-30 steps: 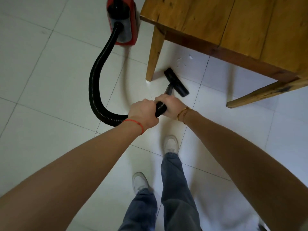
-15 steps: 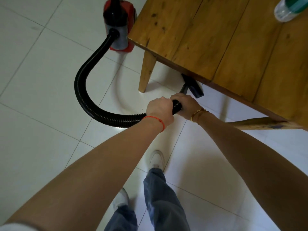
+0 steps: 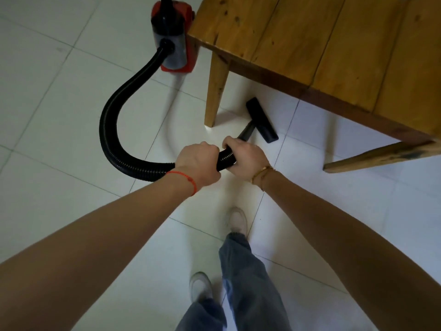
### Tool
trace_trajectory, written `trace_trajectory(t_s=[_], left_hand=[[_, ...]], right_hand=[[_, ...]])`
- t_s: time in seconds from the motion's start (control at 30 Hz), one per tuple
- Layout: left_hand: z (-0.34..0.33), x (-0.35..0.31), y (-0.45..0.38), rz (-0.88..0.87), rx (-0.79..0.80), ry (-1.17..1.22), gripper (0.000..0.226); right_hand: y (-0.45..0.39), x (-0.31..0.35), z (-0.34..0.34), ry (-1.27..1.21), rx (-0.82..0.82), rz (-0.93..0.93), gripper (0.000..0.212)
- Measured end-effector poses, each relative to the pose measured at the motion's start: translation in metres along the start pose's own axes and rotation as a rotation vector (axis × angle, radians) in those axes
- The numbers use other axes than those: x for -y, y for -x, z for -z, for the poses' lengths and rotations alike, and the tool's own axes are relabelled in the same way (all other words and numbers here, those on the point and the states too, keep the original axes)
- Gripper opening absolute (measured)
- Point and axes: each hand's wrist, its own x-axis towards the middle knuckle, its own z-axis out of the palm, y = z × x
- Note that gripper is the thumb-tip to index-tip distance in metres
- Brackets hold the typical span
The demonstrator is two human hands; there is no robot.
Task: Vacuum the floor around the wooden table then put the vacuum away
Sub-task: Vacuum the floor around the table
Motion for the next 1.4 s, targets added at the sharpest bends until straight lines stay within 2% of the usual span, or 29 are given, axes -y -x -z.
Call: trace_trajectory(t_s=[0.13,0.27,0.5,0.8,1.03,1.2,1.4], left_hand=[[-0.015,0.022,0.018,-0.021,-0.015,-0.067,0.011],[-0.027,0.024,0.004,-0.045,-0.065,-0.081,0.010],[-0.048,-0.012,-0.074,-0.135,-0.190,-0.061,0.007],[-0.088,-0.067,-0.181,-0.271,-0.317,-0.043,0.020],[-0.121,-0.096,-0.225,-0.348,-0.398,-0.093,0.023],[-0.133,-0.088,-0.221,-0.349,-0.441,-0.107,0.023],[-0.132,-0.049,-0.181,-0.298,-0.448,-0.093,0.019]], right_hand=[[0.006,0.021,-0.026,0.070,-0.059,0.012,0.029],[0.000,0.009,-0.039,0.109,-0.113,-0.002,0.026],[-0.024,-0.073,-0.039,0.184,-0.221,-0.091,0.021],[-0.042,-0.185,-0.050,0.319,-0.364,-0.203,0.023],[-0.040,-0.237,-0.071,0.388,-0.481,-0.288,0.025],[-0.040,-0.231,-0.083,0.432,-0.489,-0.275,0.028],[-0.044,-0.178,-0.093,0.421,-0.448,-0.238,0.028]])
